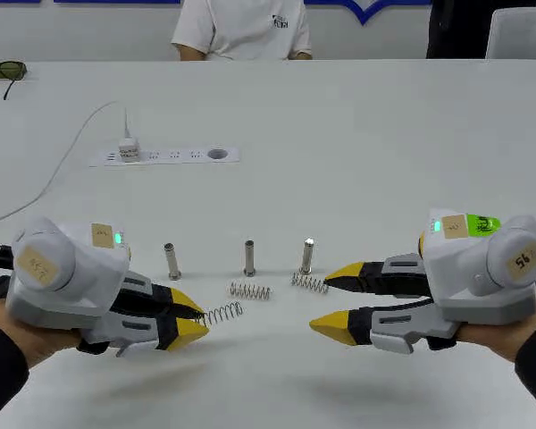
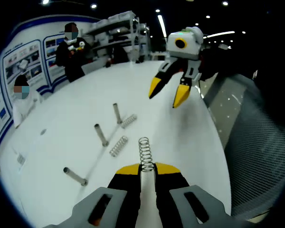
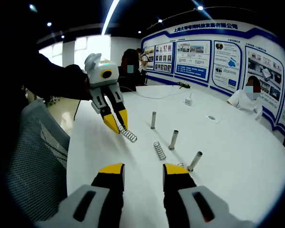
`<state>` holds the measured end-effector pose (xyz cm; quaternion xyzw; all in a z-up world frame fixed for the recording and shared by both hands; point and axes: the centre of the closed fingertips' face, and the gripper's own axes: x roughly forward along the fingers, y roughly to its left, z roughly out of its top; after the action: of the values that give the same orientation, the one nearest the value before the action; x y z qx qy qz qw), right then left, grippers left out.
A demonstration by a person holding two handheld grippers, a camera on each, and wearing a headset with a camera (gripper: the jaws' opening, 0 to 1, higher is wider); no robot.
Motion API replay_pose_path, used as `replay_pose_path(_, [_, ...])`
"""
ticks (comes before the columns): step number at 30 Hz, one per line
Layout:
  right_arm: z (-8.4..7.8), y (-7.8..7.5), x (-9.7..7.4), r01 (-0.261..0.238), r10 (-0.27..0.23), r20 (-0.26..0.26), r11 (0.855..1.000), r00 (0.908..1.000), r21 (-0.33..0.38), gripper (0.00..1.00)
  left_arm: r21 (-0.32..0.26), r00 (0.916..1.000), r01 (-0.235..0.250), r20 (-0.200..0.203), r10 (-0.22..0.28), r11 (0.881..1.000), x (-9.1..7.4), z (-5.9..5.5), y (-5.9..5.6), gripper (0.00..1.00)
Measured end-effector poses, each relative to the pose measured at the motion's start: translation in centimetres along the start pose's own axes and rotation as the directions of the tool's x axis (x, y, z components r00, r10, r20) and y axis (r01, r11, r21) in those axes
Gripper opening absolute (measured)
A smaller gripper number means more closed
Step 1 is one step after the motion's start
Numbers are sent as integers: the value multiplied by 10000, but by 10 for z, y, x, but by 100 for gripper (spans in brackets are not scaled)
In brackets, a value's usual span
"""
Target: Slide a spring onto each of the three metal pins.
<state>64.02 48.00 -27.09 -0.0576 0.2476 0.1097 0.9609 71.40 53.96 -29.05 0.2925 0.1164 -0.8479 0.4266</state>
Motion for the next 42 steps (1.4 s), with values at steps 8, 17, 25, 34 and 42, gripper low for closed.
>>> replay_pose_path(8, [11,10,5,-426,426,217,9991,9989,-10,30,376,9989,245,387,-259,9990,0,19,-10,10])
replay_pose_path(17, [29,19,7,-1101,1068,867,9933,9905,343,26,796,9949,519,817,-584,9955,-1,41,-24,10])
replay_pose_path(25, [32,28,6,-1506,1450,1067,9875,9837,471,22,1080,9907,793,1016,-903,9910,1,51,-35,10])
replay_pose_path(34, [35,36,5,-1881,1809,1184,9807,9763,524,18,1283,9852,911,1330,-1081,9875,-1,62,-41,10])
replay_pose_path(42, [38,41,3,-2040,1960,1259,9775,9725,540,15,1271,9837,931,1415,-1109,9875,-1,62,-43,10])
